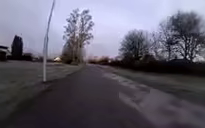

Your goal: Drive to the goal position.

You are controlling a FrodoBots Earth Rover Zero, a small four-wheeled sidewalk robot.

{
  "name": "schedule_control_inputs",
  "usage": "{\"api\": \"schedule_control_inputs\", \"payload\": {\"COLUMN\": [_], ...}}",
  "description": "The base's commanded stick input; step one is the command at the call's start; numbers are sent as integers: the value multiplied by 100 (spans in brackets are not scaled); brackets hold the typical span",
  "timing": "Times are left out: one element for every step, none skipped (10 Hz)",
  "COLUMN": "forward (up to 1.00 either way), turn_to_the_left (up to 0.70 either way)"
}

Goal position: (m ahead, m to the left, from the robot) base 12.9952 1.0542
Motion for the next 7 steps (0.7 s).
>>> {"api": "schedule_control_inputs", "payload": {"forward": [100,100,100,100,100,100,100], "turn_to_the_left": [0,0,0,0,0,0,0]}}
